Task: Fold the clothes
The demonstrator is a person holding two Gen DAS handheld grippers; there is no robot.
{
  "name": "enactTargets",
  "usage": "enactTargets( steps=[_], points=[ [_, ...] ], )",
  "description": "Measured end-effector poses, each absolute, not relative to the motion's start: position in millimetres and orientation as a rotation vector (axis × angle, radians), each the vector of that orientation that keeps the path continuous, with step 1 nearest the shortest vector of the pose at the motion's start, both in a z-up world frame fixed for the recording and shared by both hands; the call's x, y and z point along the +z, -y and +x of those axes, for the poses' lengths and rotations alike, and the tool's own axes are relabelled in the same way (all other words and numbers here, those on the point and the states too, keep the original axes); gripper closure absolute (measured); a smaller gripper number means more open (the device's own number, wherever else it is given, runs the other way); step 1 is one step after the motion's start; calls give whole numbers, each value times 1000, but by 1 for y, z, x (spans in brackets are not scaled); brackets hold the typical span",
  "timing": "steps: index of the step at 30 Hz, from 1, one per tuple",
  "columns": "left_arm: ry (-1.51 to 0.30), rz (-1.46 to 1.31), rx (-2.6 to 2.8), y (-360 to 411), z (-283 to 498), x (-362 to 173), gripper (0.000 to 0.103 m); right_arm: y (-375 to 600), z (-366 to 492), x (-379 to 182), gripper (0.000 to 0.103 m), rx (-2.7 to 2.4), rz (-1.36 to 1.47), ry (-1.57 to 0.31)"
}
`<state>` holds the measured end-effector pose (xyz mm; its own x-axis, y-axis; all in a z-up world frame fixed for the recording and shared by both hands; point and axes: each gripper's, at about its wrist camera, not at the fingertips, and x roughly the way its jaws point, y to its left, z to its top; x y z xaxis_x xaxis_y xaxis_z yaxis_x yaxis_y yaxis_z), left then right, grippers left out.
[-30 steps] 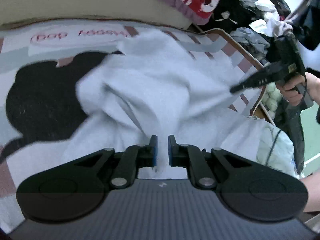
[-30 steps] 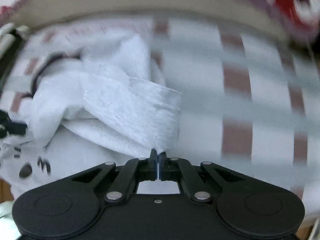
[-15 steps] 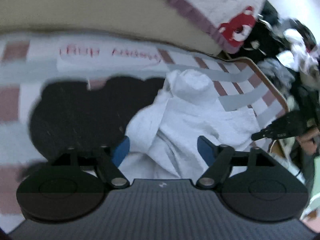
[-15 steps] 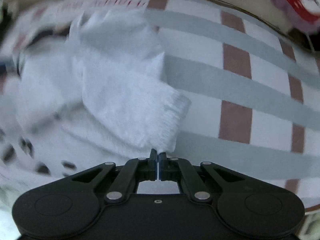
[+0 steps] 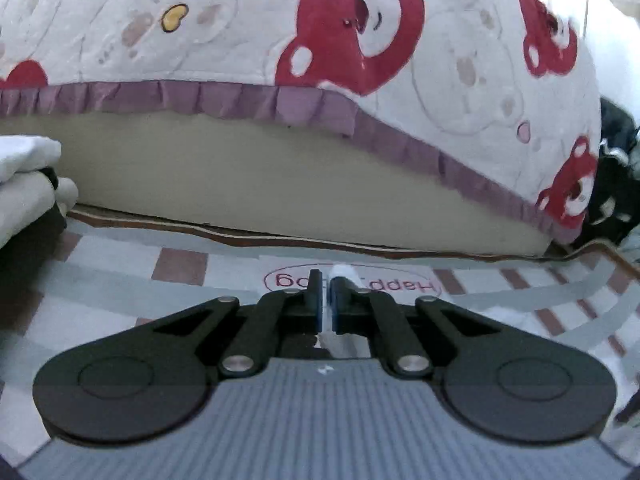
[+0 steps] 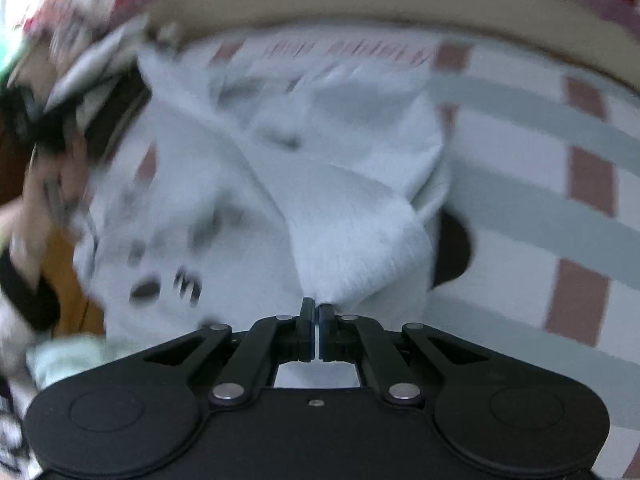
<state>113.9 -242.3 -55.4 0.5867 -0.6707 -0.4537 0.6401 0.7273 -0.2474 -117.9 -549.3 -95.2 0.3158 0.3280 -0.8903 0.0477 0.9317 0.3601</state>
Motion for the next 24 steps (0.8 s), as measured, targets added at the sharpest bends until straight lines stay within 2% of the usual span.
enactTargets(
  steps=[2,5,7,10,13,14,15,17,19,21,22,24],
  points=[
    [-549,-45,-820,235,108,-60,99,543,-116,-91,93,209,314,-1243],
    [-560,-51,-883,226,103,-68,99,542,-116,-77,88,216,303,-1199],
    [-610,-83,-870,224,107,-74,97,554,-114,-57,64,205,402,-1114],
    [-706,-80,-815,229,118,-89,97,560,-99,-33,60,153,495,-974],
    [-809,-158,-799,224,135,-104,94,548,-57,-36,60,58,414,-968],
    [-846,-220,-810,222,141,-108,86,542,-41,-41,60,24,369,-973],
    [-873,-263,-818,221,144,-111,70,537,-23,-47,60,-5,337,-977],
    [-921,-295,-801,225,149,-117,51,531,13,-64,60,-32,358,-986],
    [-971,-228,-730,235,150,-124,49,525,40,-80,60,-51,386,-989],
    [-1056,-121,-592,250,157,-134,35,515,61,-93,58,-99,368,-992],
    [-1098,-66,-519,258,160,-139,35,509,73,-99,48,-139,336,-1004],
    [-1126,-76,-499,265,165,-143,35,495,89,-109,44,-203,218,-1034]
  ],
)
